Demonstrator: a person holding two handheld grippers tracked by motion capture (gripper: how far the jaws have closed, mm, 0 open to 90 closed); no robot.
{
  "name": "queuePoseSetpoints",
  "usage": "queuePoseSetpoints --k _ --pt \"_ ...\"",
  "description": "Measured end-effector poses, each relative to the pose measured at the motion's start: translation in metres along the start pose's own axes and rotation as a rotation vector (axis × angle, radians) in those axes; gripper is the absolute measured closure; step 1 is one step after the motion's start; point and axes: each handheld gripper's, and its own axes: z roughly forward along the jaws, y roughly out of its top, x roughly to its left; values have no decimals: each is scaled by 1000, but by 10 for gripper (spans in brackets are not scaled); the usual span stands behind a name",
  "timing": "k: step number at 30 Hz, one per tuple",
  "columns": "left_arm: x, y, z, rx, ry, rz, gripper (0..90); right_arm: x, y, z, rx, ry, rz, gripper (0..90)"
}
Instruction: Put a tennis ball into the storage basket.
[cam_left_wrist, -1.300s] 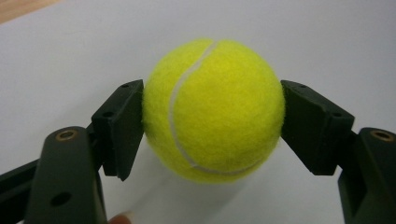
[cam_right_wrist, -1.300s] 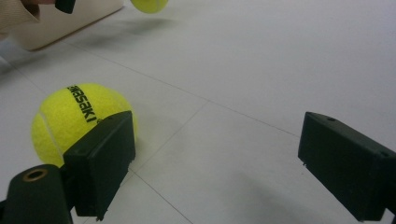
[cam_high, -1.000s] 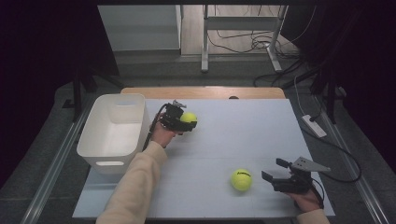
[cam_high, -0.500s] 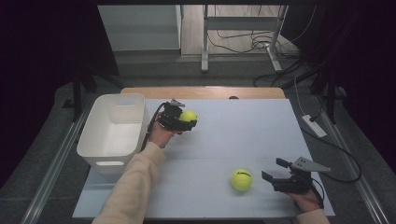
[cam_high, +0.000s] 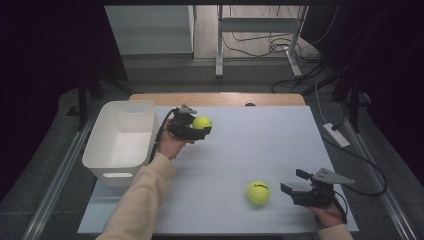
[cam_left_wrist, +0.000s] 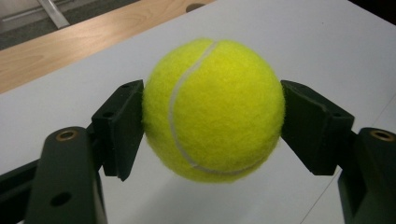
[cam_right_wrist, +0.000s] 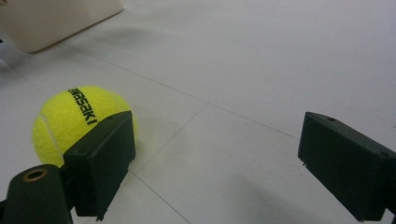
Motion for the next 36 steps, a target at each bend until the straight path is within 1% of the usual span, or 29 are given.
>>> queuePoseSetpoints --k 4,10,18,23,28,33,36 --pt "-1 1 -4 -13 -3 5 275 0 0 0 -1 -2 -2 111" --pt "-6 3 -12 -46 -12 7 275 0 0 0 -3 -3 -5 111" --pt "-9 4 -21 -70 -23 12 275 0 0 -1 -5 -4 -4 111" --pt "-10 5 -26 -84 -25 3 274 0 0 -1 -5 -5 -4 111" --pt "-11 7 -30 -92 -21 9 274 1 0 -1 -5 -6 -4 111" --pt "-12 8 -37 -112 -22 13 274 0 0 -1 -3 -6 -5 111" --pt "-12 8 -39 -121 -28 8 274 0 0 -1 -5 -7 -3 111"
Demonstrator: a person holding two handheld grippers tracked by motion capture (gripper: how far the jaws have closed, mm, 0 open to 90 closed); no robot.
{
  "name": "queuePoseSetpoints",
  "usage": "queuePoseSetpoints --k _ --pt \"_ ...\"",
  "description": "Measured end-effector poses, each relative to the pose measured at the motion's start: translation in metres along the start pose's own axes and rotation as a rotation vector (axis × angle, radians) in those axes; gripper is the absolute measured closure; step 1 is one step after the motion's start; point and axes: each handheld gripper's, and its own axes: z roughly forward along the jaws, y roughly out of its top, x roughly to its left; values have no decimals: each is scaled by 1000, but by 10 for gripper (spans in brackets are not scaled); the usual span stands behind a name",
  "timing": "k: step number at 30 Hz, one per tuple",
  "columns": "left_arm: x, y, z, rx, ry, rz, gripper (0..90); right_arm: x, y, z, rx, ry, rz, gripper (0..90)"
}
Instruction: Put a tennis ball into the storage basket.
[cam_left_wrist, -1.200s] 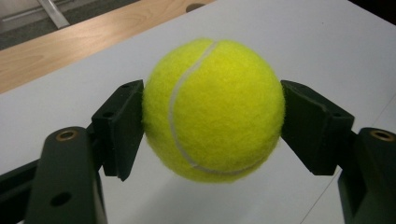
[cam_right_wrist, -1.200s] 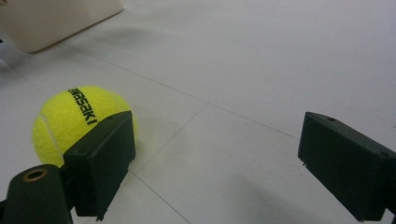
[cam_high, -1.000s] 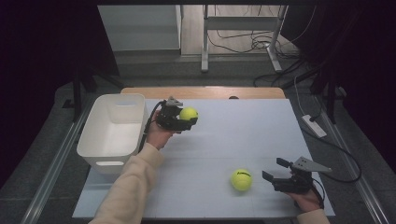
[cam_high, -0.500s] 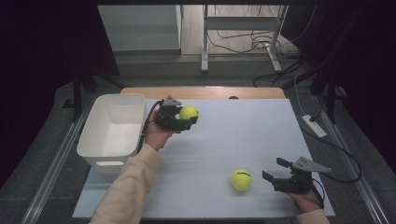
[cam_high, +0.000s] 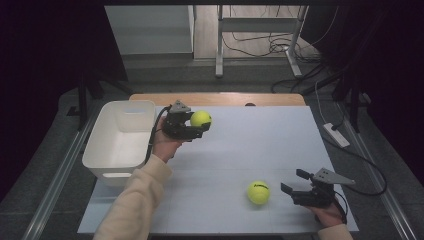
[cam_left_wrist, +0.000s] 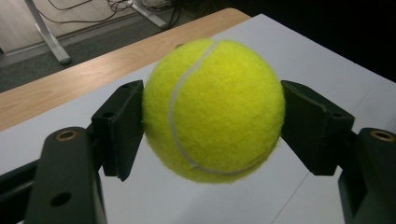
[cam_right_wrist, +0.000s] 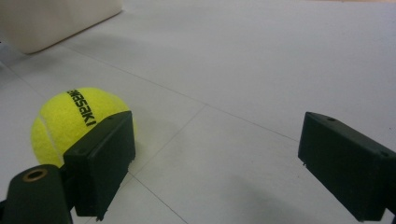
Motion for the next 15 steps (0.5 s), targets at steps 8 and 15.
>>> queuePoseSetpoints --k 8,15 --pt "-1 3 -8 -19 2 0 274 0 0 0 -1 -2 1 111" --pt "-1 7 -17 -42 3 5 274 0 0 0 -3 -5 -1 110"
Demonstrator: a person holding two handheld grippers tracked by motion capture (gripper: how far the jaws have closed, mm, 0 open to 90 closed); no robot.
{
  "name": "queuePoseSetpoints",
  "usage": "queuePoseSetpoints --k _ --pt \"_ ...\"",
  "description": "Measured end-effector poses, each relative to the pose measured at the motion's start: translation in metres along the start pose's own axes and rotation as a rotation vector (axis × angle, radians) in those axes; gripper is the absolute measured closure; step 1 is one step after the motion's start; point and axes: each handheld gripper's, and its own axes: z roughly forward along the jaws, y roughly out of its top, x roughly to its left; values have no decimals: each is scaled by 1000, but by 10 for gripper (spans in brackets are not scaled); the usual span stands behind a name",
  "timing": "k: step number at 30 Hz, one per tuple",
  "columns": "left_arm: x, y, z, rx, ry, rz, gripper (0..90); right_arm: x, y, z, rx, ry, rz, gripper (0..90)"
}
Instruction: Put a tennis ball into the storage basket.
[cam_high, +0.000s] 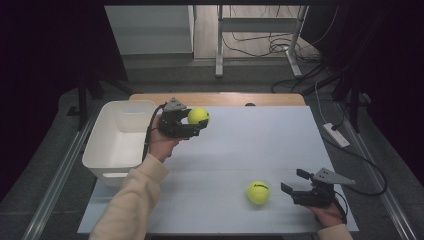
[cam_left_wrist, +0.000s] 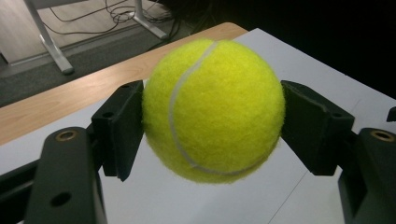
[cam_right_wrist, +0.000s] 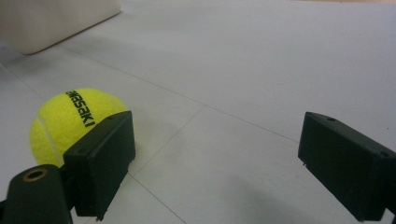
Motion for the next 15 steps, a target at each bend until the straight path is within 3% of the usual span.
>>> queuePoseSetpoints --k 15 --pt "3 7 -19 -43 15 -2 274 0 0 0 1 -1 -1 111"
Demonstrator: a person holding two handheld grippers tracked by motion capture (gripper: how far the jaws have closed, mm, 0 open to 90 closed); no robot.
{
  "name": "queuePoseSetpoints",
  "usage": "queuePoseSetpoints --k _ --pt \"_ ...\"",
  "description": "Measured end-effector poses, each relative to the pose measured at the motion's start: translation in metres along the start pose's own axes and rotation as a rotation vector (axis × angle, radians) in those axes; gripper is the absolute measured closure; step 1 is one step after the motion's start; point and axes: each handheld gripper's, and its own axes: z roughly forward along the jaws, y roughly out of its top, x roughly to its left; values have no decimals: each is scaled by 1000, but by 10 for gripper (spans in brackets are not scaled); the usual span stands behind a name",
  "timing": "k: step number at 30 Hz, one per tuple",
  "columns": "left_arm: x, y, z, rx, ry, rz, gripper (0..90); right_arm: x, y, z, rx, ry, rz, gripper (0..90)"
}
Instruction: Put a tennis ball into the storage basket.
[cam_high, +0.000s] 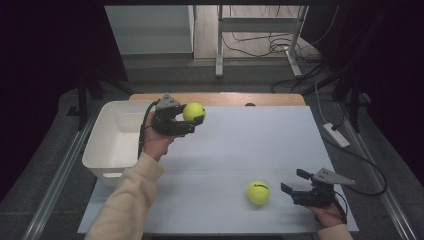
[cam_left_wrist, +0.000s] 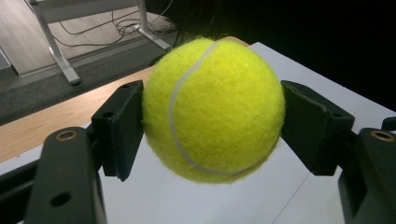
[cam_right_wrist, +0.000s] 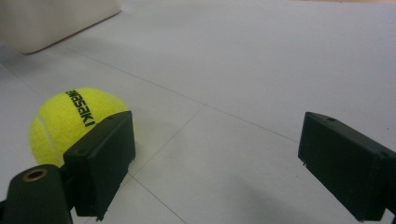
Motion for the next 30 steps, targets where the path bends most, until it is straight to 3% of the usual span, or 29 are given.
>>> queuePoseSetpoints --k 30 --pt "9 4 -21 -43 42 0 274 0 0 0 -1 -2 1 110"
